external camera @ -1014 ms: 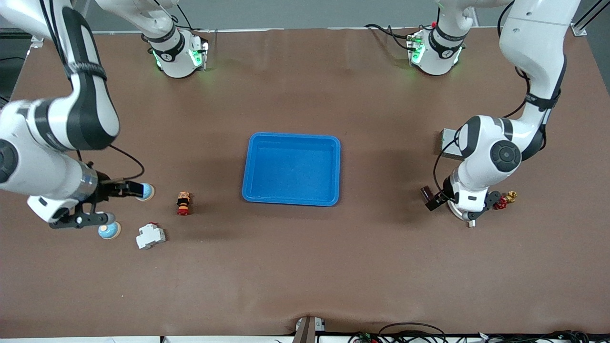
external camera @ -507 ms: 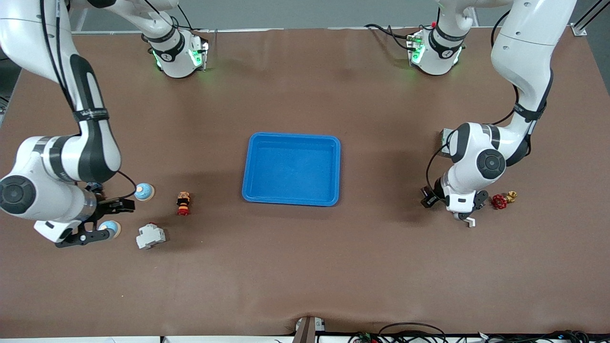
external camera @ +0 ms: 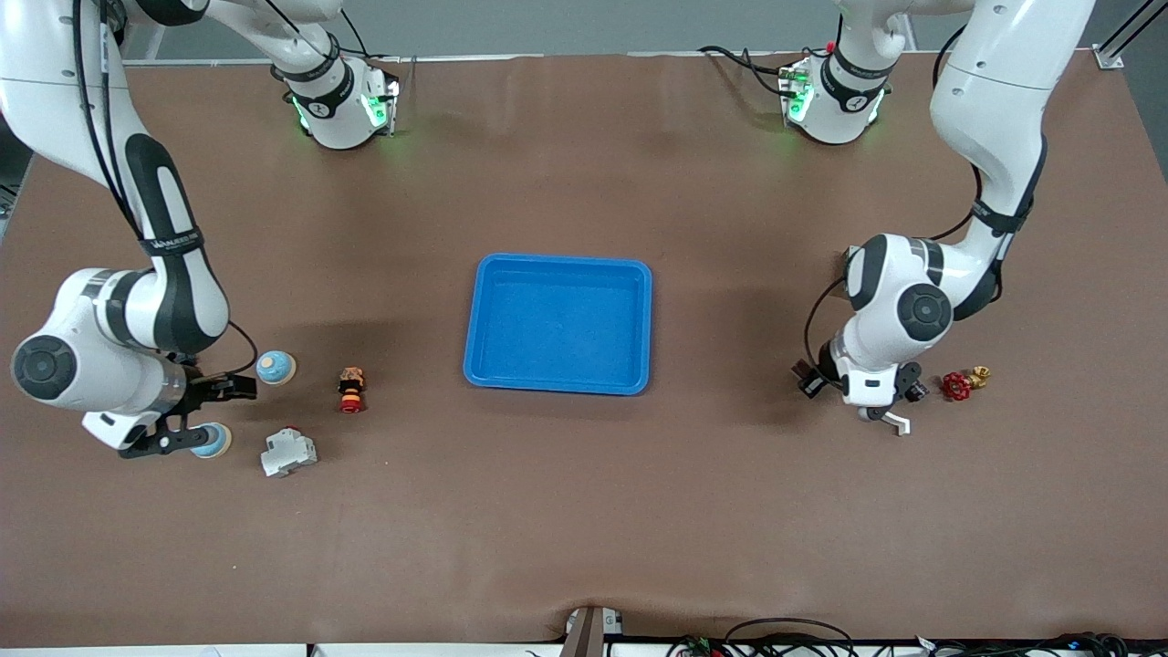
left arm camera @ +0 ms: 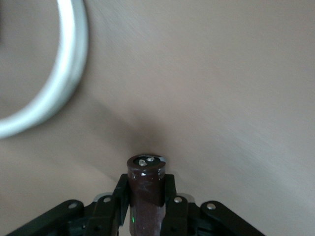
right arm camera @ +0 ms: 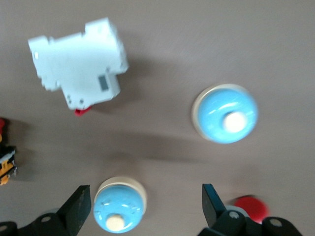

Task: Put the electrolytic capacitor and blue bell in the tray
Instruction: 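Carry the capacitor into the tray with the left gripper and release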

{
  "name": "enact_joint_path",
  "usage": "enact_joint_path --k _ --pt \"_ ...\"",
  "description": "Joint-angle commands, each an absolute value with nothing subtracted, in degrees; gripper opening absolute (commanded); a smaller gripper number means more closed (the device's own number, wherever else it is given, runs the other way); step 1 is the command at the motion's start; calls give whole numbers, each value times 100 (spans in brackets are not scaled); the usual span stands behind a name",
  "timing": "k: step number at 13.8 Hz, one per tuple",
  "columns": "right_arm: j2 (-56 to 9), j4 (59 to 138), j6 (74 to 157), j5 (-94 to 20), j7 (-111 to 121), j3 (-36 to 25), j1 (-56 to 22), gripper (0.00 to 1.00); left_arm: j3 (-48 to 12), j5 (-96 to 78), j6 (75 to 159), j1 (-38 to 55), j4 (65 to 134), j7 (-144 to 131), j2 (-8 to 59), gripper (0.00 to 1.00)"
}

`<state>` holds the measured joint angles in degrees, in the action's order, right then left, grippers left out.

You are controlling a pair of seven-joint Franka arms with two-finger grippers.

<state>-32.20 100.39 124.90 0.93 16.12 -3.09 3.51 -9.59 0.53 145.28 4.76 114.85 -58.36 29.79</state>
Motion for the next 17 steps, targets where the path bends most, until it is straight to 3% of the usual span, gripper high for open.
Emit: enact_joint_path --k 1,4,12,17 --pt "-2830 10599 12577 -184 1521 -237 299 100 -1396 -35 14467 632 11321 -6808 2795 0" --pt "-2839 10713 12586 -185 1521 -237 299 100 -1748 -35 14379 956 10892 -7617 2856 0" --pt "-2883 11092 12955 -150 1617 -246 334 100 -1697 35 14388 2538 9941 -10165 3488 0" --pt "-3067 11092 12902 -123 1617 -246 334 100 -1696 53 14344 2962 10028 -10626 3779 0"
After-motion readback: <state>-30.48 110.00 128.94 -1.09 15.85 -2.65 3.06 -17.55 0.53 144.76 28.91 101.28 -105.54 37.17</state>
